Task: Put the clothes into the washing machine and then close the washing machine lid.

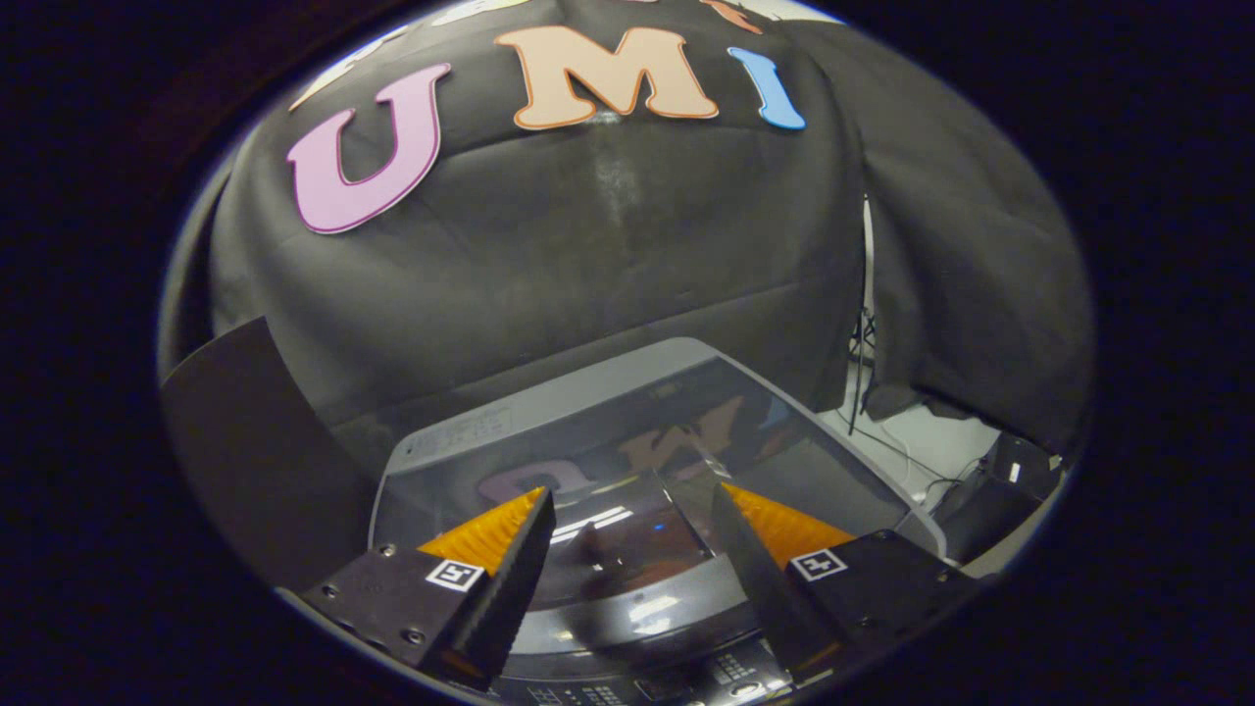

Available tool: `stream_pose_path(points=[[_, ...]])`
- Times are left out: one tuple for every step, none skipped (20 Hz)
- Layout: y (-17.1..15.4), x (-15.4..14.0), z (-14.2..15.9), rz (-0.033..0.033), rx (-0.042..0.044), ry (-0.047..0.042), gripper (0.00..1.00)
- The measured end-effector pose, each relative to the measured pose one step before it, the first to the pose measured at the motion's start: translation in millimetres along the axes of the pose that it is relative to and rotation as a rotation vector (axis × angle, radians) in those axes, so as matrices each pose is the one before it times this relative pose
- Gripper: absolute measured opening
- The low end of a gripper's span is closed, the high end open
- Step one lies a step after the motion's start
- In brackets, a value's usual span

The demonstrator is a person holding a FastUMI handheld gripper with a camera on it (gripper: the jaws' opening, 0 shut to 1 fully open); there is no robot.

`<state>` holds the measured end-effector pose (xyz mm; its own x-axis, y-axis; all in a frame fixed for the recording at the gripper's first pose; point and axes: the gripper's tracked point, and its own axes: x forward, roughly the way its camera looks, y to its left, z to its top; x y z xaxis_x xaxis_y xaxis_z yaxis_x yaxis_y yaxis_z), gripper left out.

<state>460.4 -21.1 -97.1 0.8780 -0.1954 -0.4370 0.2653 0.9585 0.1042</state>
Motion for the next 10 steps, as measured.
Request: stream_pose_path(points=[[1.76,-0.02,5.34,-0.00337,-0.00813,-0.00380,0.98],[0.19,-0.03,4.75,-0.00058,-0.00577,-0.01416,0.98],[-2.00,-2.11,-1.09,-0.00305,-0.00791,-0.00617,0.98],[-1.50,-1.15,-1.14,-0.00468,-0.00386,0.00109,0.98],[-0.13,-1.62,0.83,-0.00268,-0.00280,0.00472,0.98],[-1.05,0.67,1.27,-0.00363,0.00017,0.00399,0.98],[-0.06,1.01,1.92,-0.00412,-0.00050,0.00152,0.98],[-0.97,-1.14,1.82,-0.00323,0.00327,-0.00072,0.98],[0.02,-0.92,0.03,-0.00312,0.00297,-0.00075,0.98],[-0.23,0.11,0.08,-0.00201,0.00011,-0.00100,0.98]])
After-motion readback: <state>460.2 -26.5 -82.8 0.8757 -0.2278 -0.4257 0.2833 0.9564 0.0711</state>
